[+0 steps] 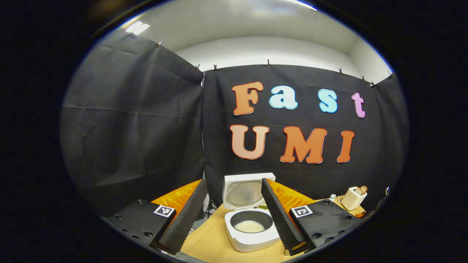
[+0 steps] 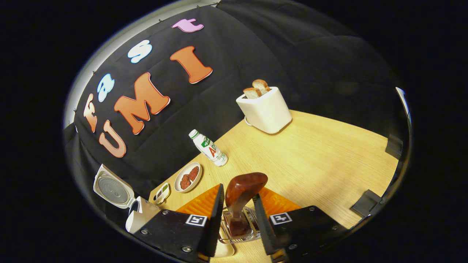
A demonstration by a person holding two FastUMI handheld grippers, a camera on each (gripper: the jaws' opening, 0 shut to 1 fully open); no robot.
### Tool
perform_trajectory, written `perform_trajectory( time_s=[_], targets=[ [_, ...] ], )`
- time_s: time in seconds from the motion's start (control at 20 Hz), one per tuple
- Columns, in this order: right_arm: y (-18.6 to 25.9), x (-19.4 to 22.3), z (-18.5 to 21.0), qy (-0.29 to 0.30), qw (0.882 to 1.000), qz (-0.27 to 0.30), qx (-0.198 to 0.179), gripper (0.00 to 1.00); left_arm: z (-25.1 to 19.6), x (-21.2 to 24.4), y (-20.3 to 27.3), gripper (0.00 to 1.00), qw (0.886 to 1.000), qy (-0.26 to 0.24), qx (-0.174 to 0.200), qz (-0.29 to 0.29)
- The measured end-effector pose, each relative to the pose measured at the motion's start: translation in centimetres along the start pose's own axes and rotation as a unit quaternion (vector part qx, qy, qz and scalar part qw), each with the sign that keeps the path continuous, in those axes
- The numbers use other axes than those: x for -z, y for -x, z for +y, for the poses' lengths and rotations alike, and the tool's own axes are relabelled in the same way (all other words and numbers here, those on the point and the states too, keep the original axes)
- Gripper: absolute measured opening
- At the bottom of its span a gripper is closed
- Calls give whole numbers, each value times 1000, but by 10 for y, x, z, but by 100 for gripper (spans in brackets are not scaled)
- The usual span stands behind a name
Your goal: Close the left gripper, press the button to open the rice cooker; take a wooden spoon from the chopstick holder with the right hand, scoop a spoonful of rice and pour it into the rice cooker, then put the wooden spoon back into the chopstick holder.
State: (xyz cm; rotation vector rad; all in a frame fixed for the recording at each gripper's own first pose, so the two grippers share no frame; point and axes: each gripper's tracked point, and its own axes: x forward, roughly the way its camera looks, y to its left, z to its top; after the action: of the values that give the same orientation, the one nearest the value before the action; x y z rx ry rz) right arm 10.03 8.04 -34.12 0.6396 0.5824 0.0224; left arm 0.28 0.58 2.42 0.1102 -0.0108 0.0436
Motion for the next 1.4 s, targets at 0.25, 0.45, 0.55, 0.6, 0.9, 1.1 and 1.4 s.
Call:
perform_trajectory(
  time_s=[0.25, 0.45, 0.55, 0.6, 0.9, 1.1, 1.4],
  targets=[
    [0, 4, -1, -29, 999, 18, -3, 18, 3, 0, -3, 100, 1000, 1, -3, 0],
    [-5, -2, 5, -4, 1000, 12, 11, 4, 1, 8, -7, 100, 1000, 7, 2, 7],
    [-2, -2, 12, 25, 999, 8, 18, 2, 1, 9, -9, 100, 1000, 10, 4, 8],
    [1, -6, 16, 42, 999, 2, 21, 2, 3, 8, -10, 100, 1000, 11, 4, 7],
    [31, -28, 46, 131, 991, -23, 30, 2, 6, 8, -11, 100, 1000, 16, 9, 4],
    [56, -43, 82, 184, 982, -46, 14, 2, 8, 17, -9, 100, 999, 26, 16, 14],
    [81, -25, 161, 213, 974, -43, -65, 2, 21, 16, -1, 100, 1000, 18, 13, 17]
  ],
)
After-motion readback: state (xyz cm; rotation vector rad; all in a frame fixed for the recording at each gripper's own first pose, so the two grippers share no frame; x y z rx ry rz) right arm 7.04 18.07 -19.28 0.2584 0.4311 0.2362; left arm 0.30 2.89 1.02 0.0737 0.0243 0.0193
